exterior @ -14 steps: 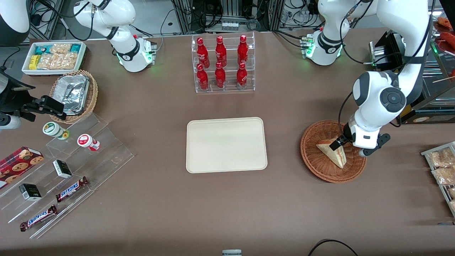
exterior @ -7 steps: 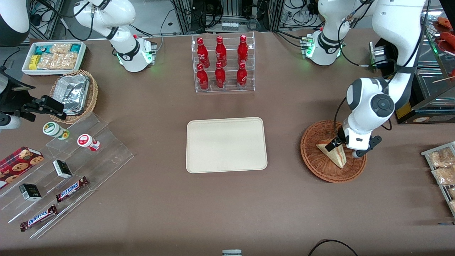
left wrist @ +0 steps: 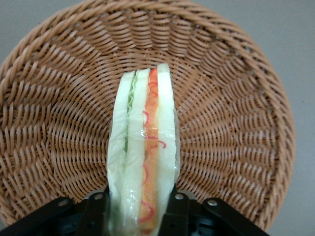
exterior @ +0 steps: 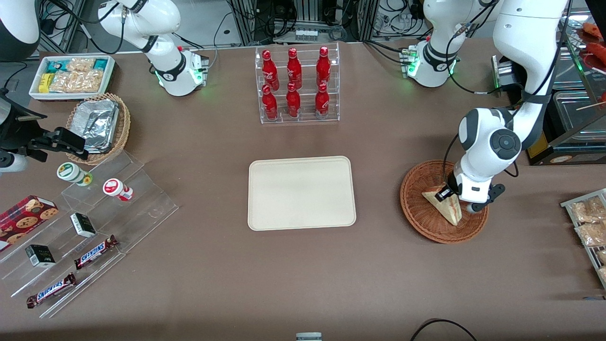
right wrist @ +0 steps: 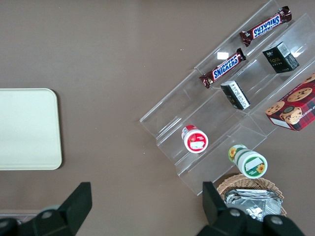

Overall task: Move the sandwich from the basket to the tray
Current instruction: 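Close the left gripper on the sandwich's upright edge, then lift the sandwich and carry it over the cream tray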

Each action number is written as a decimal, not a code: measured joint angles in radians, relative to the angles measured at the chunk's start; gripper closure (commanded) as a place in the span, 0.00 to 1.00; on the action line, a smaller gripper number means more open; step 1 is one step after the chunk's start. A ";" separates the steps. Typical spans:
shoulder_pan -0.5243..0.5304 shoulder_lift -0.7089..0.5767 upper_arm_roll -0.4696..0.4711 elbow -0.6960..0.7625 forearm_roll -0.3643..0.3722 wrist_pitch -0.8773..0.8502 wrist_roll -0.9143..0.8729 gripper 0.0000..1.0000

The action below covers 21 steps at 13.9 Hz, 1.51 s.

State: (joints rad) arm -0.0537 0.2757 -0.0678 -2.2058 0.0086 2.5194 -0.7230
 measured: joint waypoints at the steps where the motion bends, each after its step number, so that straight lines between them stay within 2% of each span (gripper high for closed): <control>1: 0.000 -0.010 -0.004 0.028 0.000 -0.056 0.000 1.00; 8: -0.001 -0.086 -0.087 0.320 0.000 -0.485 -0.002 1.00; 11: -0.002 -0.087 -0.166 0.468 0.000 -0.644 -0.012 1.00; 14: -0.013 -0.069 -0.260 0.552 0.000 -0.695 -0.016 1.00; 16: -0.065 -0.030 -0.289 0.595 0.000 -0.695 -0.018 1.00; 21: -0.292 0.166 -0.295 0.753 0.024 -0.689 -0.037 1.00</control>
State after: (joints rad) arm -0.3454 0.4416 -0.3627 -1.4525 0.0322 1.8307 -0.7596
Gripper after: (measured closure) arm 0.819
